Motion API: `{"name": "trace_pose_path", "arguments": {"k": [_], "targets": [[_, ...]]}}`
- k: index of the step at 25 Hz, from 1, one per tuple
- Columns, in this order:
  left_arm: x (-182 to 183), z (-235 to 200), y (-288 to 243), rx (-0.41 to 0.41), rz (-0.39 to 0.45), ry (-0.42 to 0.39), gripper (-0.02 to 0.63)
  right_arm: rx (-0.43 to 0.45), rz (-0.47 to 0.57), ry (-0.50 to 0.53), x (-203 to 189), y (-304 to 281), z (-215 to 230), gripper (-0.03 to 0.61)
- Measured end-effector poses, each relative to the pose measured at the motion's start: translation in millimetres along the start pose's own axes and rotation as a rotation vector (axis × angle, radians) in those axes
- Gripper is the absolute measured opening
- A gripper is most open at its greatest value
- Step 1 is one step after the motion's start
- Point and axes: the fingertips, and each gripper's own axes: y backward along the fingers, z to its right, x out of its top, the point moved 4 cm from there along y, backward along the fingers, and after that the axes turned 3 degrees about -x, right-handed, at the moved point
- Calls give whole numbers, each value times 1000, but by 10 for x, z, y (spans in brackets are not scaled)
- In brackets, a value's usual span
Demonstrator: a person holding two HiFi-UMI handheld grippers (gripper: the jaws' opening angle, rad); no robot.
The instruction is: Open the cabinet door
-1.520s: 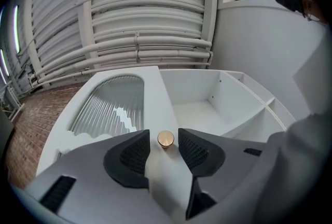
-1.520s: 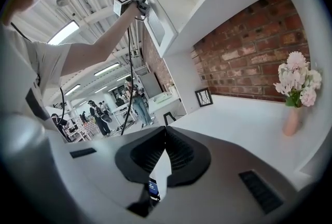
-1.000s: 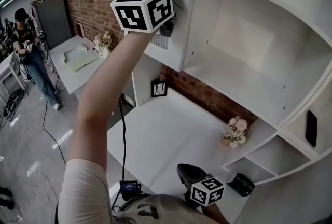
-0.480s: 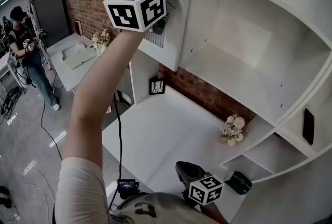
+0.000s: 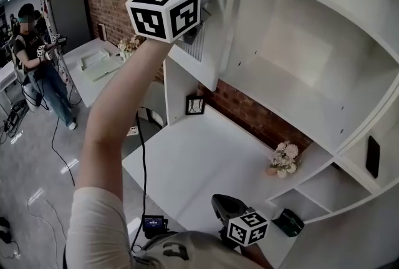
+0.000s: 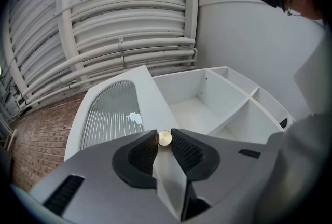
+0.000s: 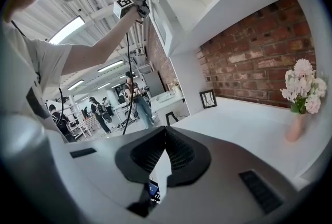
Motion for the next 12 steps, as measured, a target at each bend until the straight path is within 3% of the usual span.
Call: {"name": "trace_pose_path", "arguments": {"k": [12], "targets": [[320,-152,466,-35,8,9,89,6,9,28,14,-22,-242,23]]}}
